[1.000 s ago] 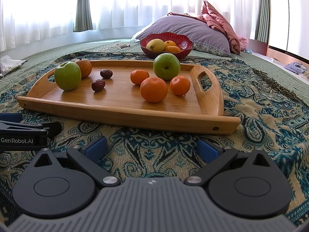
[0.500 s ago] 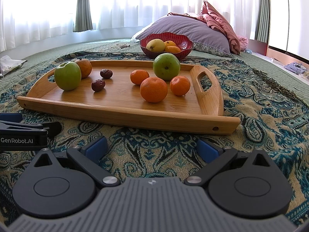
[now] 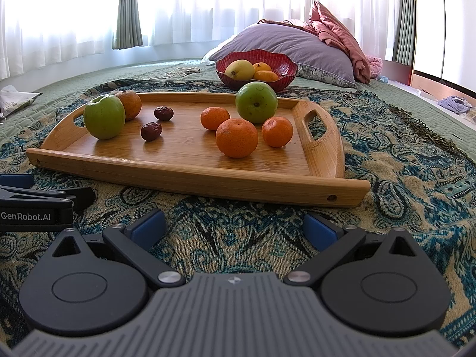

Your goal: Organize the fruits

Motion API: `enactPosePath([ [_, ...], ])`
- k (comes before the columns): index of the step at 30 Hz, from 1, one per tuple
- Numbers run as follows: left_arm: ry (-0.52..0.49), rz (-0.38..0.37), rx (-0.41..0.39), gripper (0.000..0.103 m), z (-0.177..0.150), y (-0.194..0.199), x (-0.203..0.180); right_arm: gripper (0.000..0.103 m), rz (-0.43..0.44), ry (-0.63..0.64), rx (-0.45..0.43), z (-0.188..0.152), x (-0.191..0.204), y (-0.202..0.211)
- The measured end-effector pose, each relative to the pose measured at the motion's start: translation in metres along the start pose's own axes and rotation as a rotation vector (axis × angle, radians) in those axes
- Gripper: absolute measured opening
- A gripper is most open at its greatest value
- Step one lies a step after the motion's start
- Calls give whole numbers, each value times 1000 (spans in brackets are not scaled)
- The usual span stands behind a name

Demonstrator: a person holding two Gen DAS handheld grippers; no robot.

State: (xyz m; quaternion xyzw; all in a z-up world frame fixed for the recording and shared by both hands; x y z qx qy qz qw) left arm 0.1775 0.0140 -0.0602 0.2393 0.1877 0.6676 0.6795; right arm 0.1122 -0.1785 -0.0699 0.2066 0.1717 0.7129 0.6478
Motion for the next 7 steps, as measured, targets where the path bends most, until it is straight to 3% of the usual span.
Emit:
enactPosePath([
  [7,0,0,2,103,0,0,0,103,0,0,0,0,0,0],
])
Point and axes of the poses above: each gripper's, at about its wrist camera, not at the fingertips, and y roughly against the way its jaws point, x to its left, z to its top, the point moved 8 cm from there along -y, roughly the way its jaws point, and after that the axes turned 4 degrees about -y, right-handed, at the moved point
